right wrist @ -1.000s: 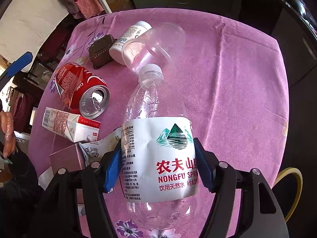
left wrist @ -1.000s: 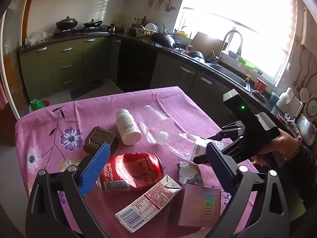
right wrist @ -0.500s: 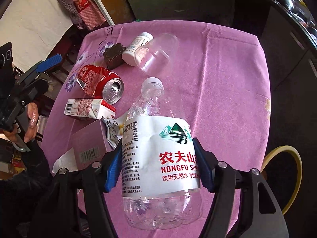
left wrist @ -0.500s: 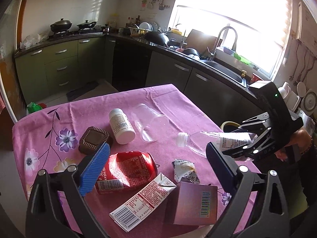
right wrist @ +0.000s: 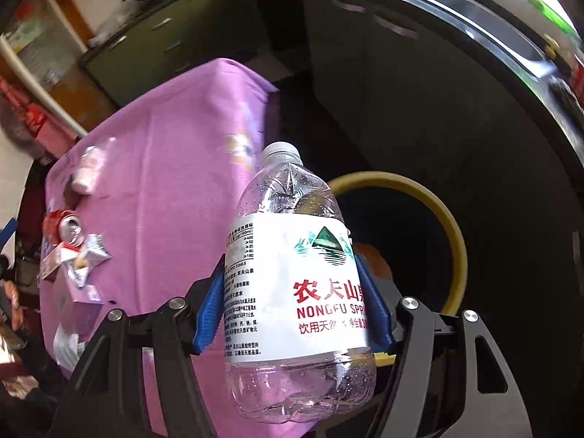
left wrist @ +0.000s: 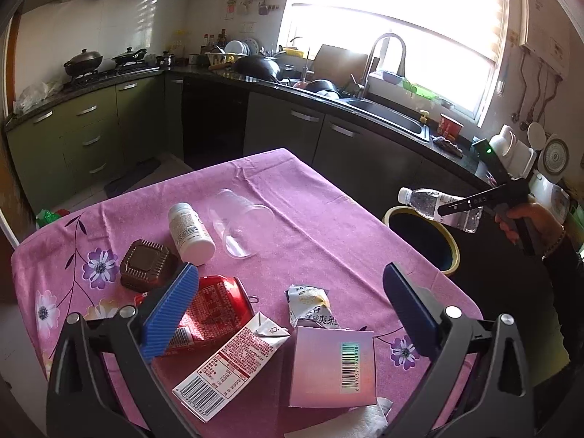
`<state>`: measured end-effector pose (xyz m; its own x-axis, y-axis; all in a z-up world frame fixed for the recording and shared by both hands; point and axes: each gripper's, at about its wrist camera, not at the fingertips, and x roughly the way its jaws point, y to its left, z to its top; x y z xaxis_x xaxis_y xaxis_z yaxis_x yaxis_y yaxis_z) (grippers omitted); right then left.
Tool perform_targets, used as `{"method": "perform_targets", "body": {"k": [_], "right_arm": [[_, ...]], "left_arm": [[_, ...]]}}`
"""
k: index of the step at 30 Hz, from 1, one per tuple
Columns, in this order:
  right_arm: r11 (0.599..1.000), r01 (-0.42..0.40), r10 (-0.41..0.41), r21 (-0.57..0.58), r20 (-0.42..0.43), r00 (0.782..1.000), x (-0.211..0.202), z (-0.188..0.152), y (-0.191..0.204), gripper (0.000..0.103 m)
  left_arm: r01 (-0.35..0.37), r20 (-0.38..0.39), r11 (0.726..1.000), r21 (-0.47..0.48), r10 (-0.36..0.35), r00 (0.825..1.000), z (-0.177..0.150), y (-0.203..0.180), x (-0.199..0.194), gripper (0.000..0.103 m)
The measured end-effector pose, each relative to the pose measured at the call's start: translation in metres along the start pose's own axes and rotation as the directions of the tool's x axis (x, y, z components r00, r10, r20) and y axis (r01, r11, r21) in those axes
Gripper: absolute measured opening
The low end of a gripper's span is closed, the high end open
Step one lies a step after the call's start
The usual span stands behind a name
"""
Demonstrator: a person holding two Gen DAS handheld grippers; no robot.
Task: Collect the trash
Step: 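Carry the water bottle over the bin and open the right tool, then reach the left tool to the pink barcode box and grasp it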
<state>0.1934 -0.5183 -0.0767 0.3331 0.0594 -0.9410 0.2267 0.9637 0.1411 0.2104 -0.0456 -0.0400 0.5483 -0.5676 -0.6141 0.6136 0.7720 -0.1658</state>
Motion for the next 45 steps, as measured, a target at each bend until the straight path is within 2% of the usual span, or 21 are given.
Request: {"method": "perform_targets", "body": {"k": [3,6,14,16,17,20,25,31,38,45], "right_arm": [[0.997,0.049,-0.046,0.058,-0.048,0.998,0.031,-0.006,-0.033,0.065],[0.993,0.081,-0.075,0.090,-0.069,0.995,0.051,-0.007,-0.049,0.065],[0.989,0.100,-0.089,0.105,-0.110,0.990,0.093,0.001,-0.067,0.067],[0.986,0.126,-0.116,0.109,-0.098,0.988,0.093,-0.002,-0.068,0.080],[0.985,0.131,-0.121,0.113,-0.087,0.989,0.091,-0.003,-0.069,0.080],[0.985,0.104,-0.097,0.137,-0.052,0.994,0.076,-0.011,-0.069,0.080],[0.990,0.056,-0.064,0.127,0.058,0.996,0.035,-0.036,-0.056,0.082],[0.991,-0.069,0.052,0.111,0.147,0.988,0.008,-0.078,-0.032,0.082],[0.979,-0.175,0.156,0.109,0.158,0.975,0.006,-0.118,-0.016,0.082],[0.964,-0.240,0.218,0.117,0.171,0.961,0.014,-0.133,-0.014,0.082]], "left_arm": [[0.025,-0.013,1.000,0.011,-0.025,1.000,0.000,-0.007,0.004,0.096],[0.044,-0.032,0.999,0.017,-0.043,0.999,-0.002,-0.011,0.010,0.096],[0.061,-0.068,0.997,0.043,-0.058,0.996,-0.005,-0.024,0.017,0.096],[0.062,-0.074,0.997,0.051,-0.058,0.996,-0.006,-0.029,0.016,0.096],[0.064,-0.079,0.996,0.059,-0.059,0.995,-0.007,-0.033,0.016,0.096],[0.067,-0.093,0.995,0.072,-0.060,0.994,-0.011,-0.039,0.014,0.096],[0.074,-0.135,0.995,0.065,-0.065,0.989,-0.019,-0.048,0.013,0.096],[0.068,-0.194,0.995,0.069,-0.054,0.979,-0.033,-0.059,0.014,0.096],[0.049,-0.279,0.996,0.078,-0.025,0.960,-0.052,-0.064,0.028,0.096],[0.023,-0.349,0.998,0.055,-0.002,0.937,-0.061,-0.055,0.046,0.096]]}}
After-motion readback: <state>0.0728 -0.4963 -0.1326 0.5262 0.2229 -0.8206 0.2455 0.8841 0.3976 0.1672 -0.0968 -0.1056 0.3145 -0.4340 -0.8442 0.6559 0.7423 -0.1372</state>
